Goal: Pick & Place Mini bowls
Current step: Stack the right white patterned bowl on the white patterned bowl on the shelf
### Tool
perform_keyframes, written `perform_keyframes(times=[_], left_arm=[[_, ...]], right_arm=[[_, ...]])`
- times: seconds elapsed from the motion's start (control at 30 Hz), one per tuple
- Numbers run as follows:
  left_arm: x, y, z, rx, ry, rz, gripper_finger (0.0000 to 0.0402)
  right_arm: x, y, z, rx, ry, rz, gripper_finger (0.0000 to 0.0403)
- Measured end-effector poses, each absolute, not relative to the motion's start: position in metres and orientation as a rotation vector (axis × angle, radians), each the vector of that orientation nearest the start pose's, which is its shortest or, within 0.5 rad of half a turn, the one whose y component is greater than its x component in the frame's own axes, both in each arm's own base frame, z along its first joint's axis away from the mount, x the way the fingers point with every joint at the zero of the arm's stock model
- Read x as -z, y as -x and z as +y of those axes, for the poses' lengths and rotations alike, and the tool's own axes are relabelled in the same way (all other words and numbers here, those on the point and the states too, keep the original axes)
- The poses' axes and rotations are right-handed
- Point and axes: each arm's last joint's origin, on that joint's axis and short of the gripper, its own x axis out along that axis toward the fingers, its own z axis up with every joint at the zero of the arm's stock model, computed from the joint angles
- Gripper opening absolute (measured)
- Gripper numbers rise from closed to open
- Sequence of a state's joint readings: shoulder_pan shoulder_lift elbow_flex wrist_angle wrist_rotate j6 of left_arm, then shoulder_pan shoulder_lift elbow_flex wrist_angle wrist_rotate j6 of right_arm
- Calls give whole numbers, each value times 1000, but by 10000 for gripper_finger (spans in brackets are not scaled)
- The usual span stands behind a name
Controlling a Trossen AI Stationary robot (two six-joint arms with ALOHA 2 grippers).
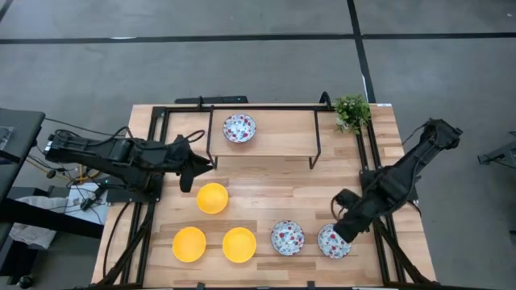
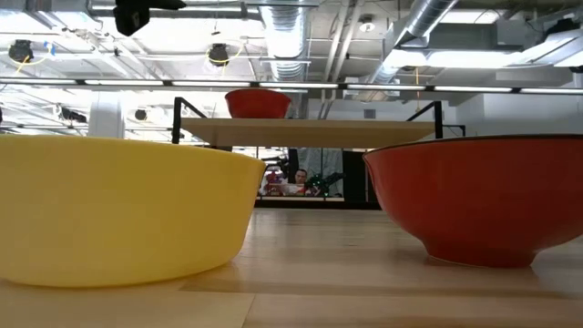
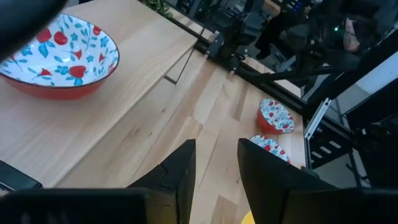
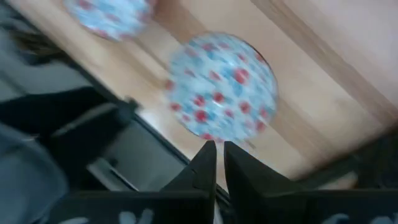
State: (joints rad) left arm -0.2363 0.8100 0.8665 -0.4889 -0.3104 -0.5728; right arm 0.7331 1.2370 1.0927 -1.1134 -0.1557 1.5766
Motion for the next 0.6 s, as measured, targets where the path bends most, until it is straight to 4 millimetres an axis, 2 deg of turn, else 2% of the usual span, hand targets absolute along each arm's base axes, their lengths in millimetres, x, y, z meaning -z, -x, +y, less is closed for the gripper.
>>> perform_keyframes(times=[0.17, 0.3, 0.47, 0.6], left_arm=[[-328, -164, -30, -190, 446, 386, 118], [-328, -164, -30, -190, 446, 385, 118], [-328, -164, -30, -189, 447, 384, 118], [-328, -164, -30, -188, 448, 381, 118]], right_arm=[[-271, -160, 159, 395, -833, 1525, 14], [-262, -161, 161, 470, -792, 1558, 26], [-253, -165, 163, 561, -753, 1532, 60], [-247, -168, 166, 583, -735, 1542, 103]])
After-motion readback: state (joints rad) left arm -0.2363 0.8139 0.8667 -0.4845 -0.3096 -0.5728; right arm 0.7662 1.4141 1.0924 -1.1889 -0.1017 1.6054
